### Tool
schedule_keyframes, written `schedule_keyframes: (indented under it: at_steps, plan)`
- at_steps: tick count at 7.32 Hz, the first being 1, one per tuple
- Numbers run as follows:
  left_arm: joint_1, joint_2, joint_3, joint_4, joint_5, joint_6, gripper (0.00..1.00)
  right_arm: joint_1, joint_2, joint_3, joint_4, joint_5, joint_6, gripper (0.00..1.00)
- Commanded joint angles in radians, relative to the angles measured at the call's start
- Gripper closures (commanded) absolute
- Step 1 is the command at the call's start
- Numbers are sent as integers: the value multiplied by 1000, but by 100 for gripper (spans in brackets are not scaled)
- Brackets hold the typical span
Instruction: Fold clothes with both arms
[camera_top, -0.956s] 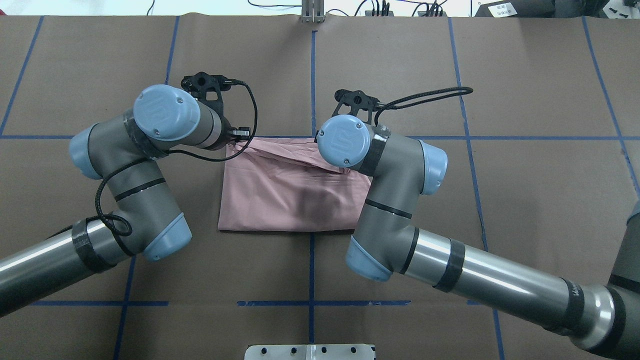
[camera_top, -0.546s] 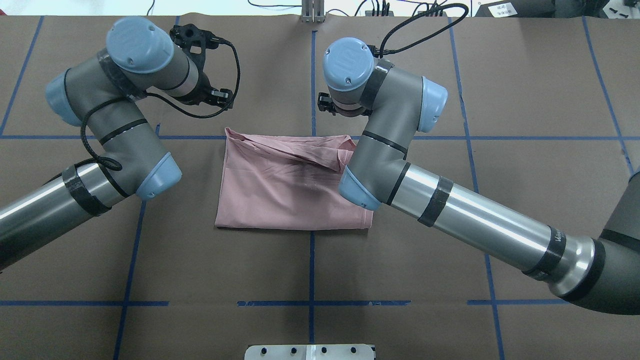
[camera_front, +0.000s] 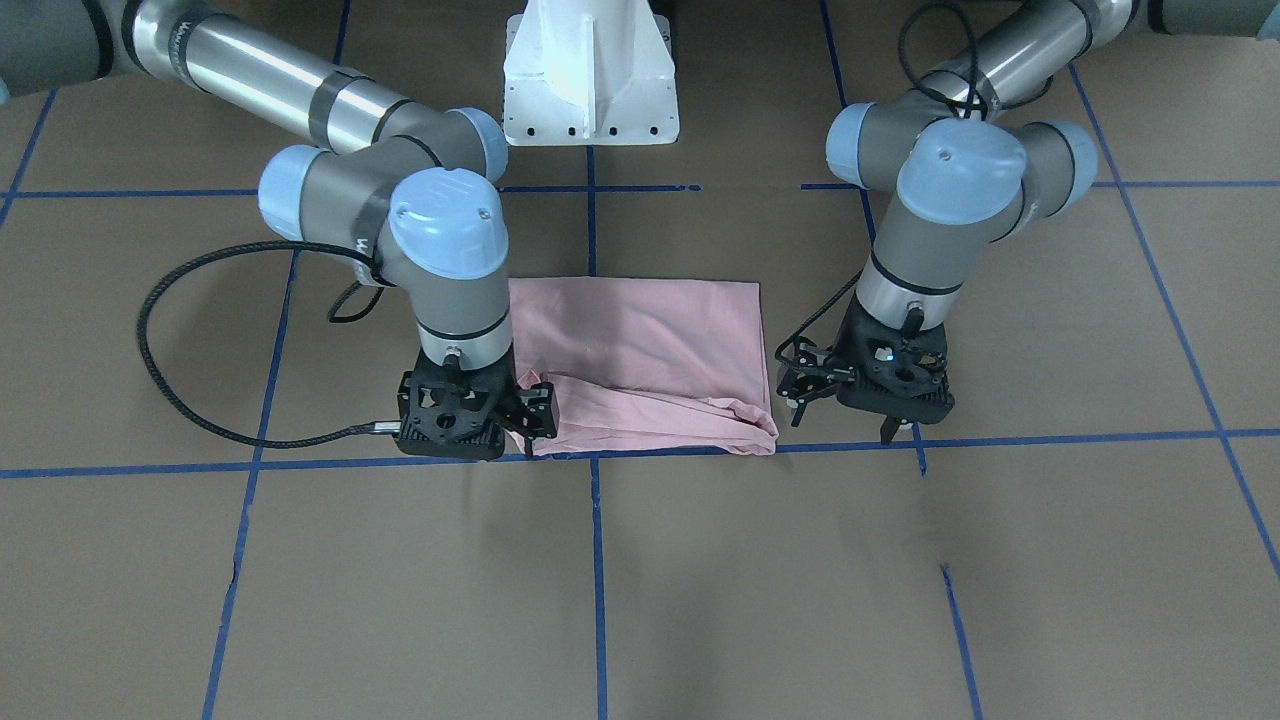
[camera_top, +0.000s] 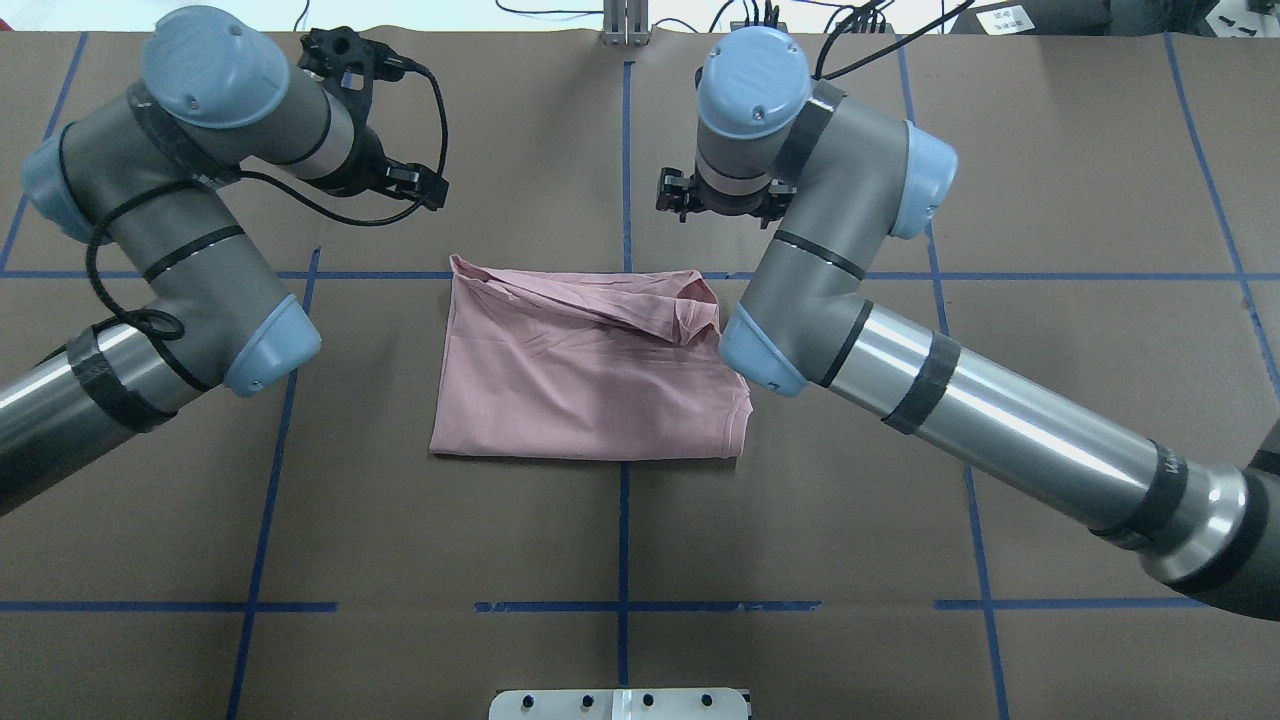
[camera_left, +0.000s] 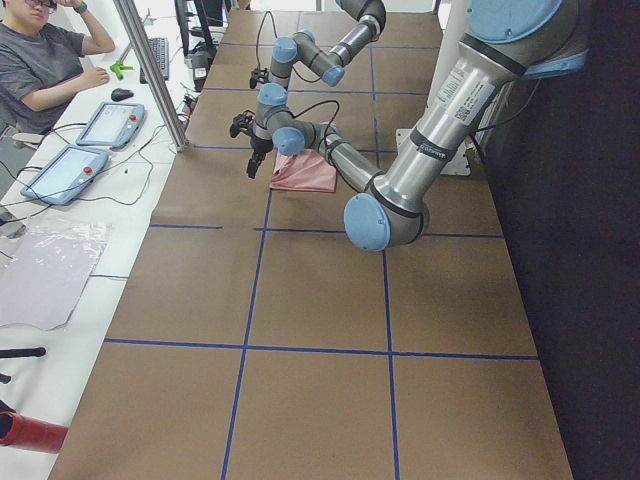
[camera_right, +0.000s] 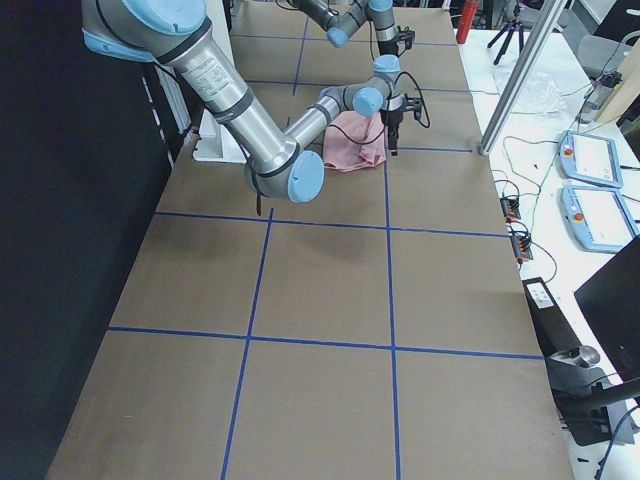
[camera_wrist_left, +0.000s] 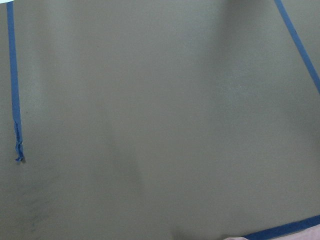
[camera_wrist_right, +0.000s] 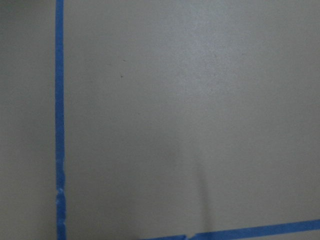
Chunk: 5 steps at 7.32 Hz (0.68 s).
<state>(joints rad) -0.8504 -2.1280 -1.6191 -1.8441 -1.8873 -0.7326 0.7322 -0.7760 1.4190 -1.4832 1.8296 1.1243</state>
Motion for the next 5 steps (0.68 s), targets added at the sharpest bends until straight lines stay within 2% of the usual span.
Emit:
schedule_keyframes:
  at_steps: [1,2,3,4,5]
  plan:
    - [-94,60,-149,150,-9,205,0,144,-202,189,-3,148,-241,0]
    - [-175,103,-181,169,-92,320,0,247,-303,271,-6,248,-376,0]
    - [-294,168,-192,169,-193,517,0,365,-384,323,-52,335,-546,0]
    - [-409,213,-183,172,-260,650,0,454,-446,339,-107,362,-742,0]
    - [-458,300,-191,158,-274,673,0,511,-498,330,-149,359,-890,0]
